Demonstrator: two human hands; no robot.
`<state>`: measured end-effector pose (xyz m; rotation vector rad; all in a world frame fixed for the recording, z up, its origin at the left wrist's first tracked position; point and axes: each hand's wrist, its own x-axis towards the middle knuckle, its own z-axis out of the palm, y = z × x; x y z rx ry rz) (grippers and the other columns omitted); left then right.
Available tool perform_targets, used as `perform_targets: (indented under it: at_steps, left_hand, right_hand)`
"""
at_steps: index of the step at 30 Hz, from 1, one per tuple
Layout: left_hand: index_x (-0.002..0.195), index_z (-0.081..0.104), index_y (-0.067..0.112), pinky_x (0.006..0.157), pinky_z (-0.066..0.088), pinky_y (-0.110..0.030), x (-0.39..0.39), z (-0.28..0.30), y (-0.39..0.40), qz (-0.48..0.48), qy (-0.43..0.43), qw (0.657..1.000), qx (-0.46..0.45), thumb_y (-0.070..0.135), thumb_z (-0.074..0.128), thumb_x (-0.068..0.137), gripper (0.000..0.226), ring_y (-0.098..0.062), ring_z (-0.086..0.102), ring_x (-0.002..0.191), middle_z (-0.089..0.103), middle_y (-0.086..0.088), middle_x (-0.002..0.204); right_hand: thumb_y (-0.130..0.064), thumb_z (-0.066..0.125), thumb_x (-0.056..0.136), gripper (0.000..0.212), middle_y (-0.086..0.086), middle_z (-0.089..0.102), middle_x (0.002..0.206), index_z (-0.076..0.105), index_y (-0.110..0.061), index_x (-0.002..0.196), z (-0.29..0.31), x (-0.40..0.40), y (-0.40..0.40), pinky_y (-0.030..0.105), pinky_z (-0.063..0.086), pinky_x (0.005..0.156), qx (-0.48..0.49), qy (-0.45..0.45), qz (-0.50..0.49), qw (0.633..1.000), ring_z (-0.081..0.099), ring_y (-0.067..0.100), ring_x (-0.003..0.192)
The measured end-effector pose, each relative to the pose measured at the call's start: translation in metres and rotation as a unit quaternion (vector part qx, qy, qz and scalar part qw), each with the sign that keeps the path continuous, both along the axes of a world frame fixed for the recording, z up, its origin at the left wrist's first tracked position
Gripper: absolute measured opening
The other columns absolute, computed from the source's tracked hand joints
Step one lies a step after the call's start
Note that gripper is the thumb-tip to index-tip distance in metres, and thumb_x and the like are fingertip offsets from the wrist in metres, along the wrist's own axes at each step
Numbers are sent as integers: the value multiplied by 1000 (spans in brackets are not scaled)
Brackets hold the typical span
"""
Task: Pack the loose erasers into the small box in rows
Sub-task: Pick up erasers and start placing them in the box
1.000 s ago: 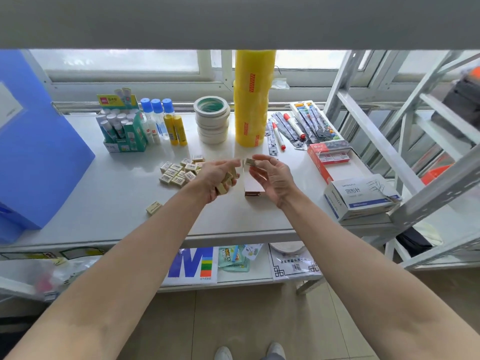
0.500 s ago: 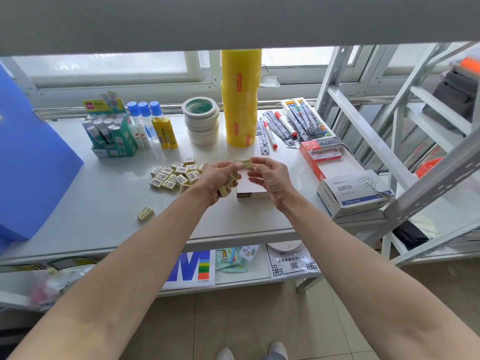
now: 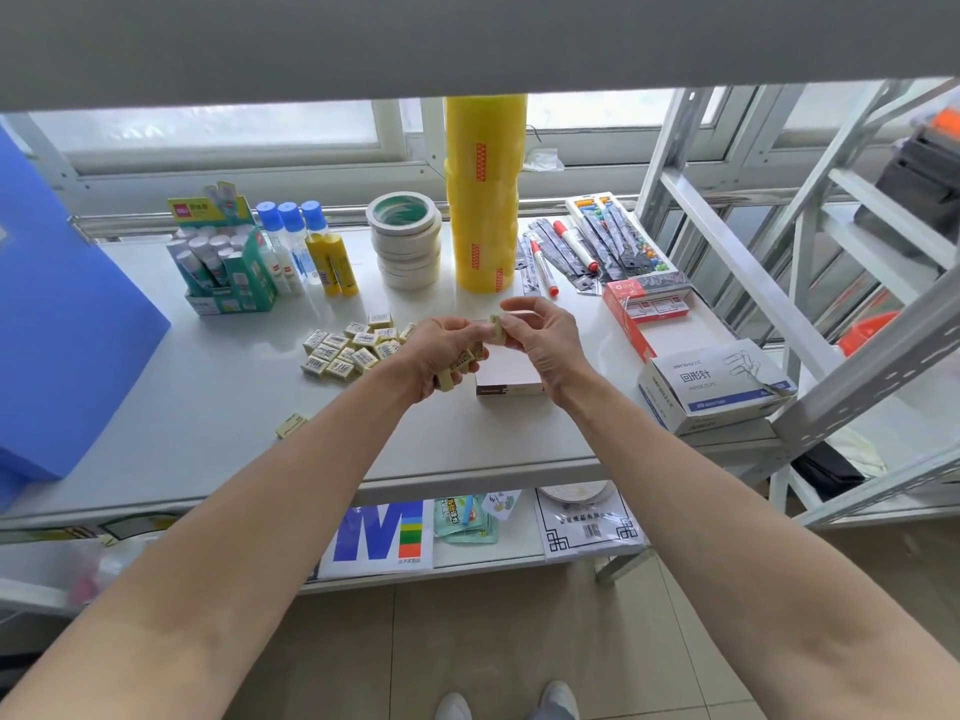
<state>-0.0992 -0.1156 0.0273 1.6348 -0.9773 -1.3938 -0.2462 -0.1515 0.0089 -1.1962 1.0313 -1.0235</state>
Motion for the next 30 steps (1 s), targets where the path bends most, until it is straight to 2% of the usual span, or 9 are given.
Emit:
perform_targets:
  at_steps: [3, 6, 9, 12, 14, 16, 20, 25, 30]
  left_hand:
    - [101, 68, 8, 38, 36, -17, 1, 1, -1, 16, -5, 1000, 0, 30, 71, 87, 27, -11, 55, 55, 65, -6, 78]
    - [100, 67, 6, 38, 35, -17, 2, -1, -4, 61, 1, 998, 0, 26, 71, 87, 24, -12, 55, 54, 65, -7, 76]
    - [100, 69, 6, 38, 38, -19, 3, -3, -2, 41, 4, 999, 9, 27, 70, 88, 25, -12, 56, 56, 65, -7, 77]
    - [103, 70, 3, 38, 37, -18, 2, -6, 0, 35, -11, 999, 9, 28, 71, 88, 30, -12, 55, 55, 64, -7, 76]
    - [103, 69, 2, 37, 33, -17, 2, -9, -1, 60, -57, 997, -4, 28, 70, 88, 30, -15, 50, 52, 61, -7, 72]
    - [105, 67, 6, 36, 32, -17, 3, -14, -2, 75, -117, 990, -14, 28, 69, 88, 28, -18, 47, 48, 60, -8, 70]
    - [128, 54, 14, 38, 35, -22, 1, -22, -4, 27, -207, 978, -6, 28, 68, 88, 45, -20, 47, 46, 60, -9, 71]
    - [136, 52, 16, 41, 40, -23, -4, -26, -5, -9, -279, 960, -6, 26, 67, 87, 52, -21, 50, 41, 62, -9, 72]
    - [135, 54, 22, 55, 51, -26, -4, -28, -3, -38, -342, 939, -21, 29, 63, 85, 51, -23, 60, 47, 73, -10, 77]
  right_hand:
    - [-1, 65, 86, 19, 7, 72, 89, 61, -6, 104, -2, 0, 0, 38, 53, 95, 9, 6, -7, 1000, 70, 18, 83]
    - [-9, 72, 81, 27, 11, 70, 102, 63, -6, 107, -5, 2, 2, 40, 53, 96, -9, 76, 26, 997, 66, 21, 99]
    - [-26, 76, 81, 36, 8, 67, 101, 62, -9, 109, -4, 5, 4, 33, 57, 86, -56, 177, 29, 982, 66, 18, 94]
    - [-27, 76, 81, 32, 3, 66, 92, 64, -10, 105, -2, 4, 1, 28, 56, 79, -95, 225, 14, 970, 64, 14, 83]
    - [-19, 74, 82, 25, 3, 66, 89, 66, -10, 104, -5, 2, -4, 27, 55, 79, -115, 260, 4, 959, 62, 12, 78]
    - [-10, 69, 82, 23, 8, 66, 96, 66, -10, 105, -9, 0, -12, 29, 55, 83, -141, 321, -1, 937, 62, 14, 80]
    - [-1, 63, 81, 30, 14, 58, 110, 66, -9, 110, -13, 3, -29, 34, 51, 92, -165, 423, 40, 890, 62, 25, 93]
    - [-3, 60, 85, 28, 12, 54, 115, 67, -9, 111, -18, 16, -36, 35, 48, 95, -179, 465, 81, 863, 59, 27, 100]
    - [3, 56, 83, 34, 14, 54, 114, 65, -8, 114, -29, 19, -35, 33, 47, 91, -191, 471, 73, 858, 59, 31, 100]
